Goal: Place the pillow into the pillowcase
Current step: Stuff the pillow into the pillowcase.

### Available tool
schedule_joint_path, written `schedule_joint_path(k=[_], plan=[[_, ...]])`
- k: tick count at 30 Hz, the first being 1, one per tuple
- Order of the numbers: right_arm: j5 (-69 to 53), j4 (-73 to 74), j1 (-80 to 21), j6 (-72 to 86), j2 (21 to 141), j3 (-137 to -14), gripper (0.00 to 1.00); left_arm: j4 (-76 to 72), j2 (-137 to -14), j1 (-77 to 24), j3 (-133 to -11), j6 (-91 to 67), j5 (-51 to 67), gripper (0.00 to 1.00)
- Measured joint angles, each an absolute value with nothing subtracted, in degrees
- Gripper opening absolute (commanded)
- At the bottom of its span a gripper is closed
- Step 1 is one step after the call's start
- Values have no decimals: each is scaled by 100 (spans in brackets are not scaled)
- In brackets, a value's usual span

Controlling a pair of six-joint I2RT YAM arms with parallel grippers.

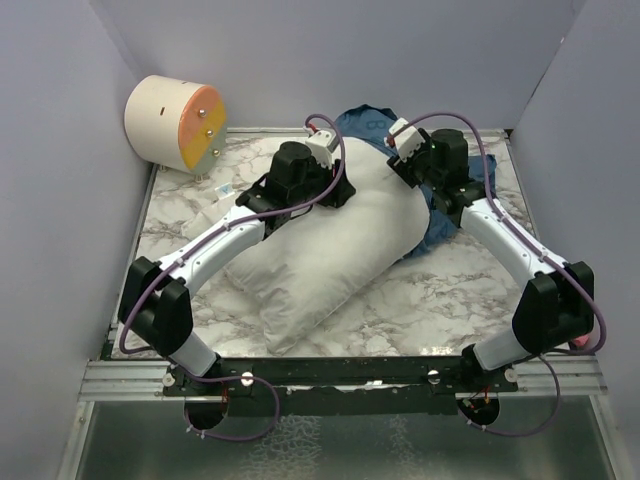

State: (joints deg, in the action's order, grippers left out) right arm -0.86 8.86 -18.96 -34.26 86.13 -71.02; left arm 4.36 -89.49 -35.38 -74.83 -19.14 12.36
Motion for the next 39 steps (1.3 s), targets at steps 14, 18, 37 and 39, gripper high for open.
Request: schedule_joint_path(k=[14, 18, 37, 39], plan=[[-322, 1100, -1966, -3763, 9011, -7323, 1, -639, -9452, -3378, -6995, -1968, 1594, 1], [-2379, 2285, -2073, -3192, 9015, -8355, 1, -1092, -9878, -3297, -7067, -2078, 1922, 0], [-5413, 2613, -1431, -2346, 8976, -7037, 73, -2971, -7981, -2810, -4757, -3022, 2285, 70], [-5892, 2777, -1286, -2676, 8495, -6781, 82, -2655, -7332, -2814, -4589, -2947, 2287, 70]])
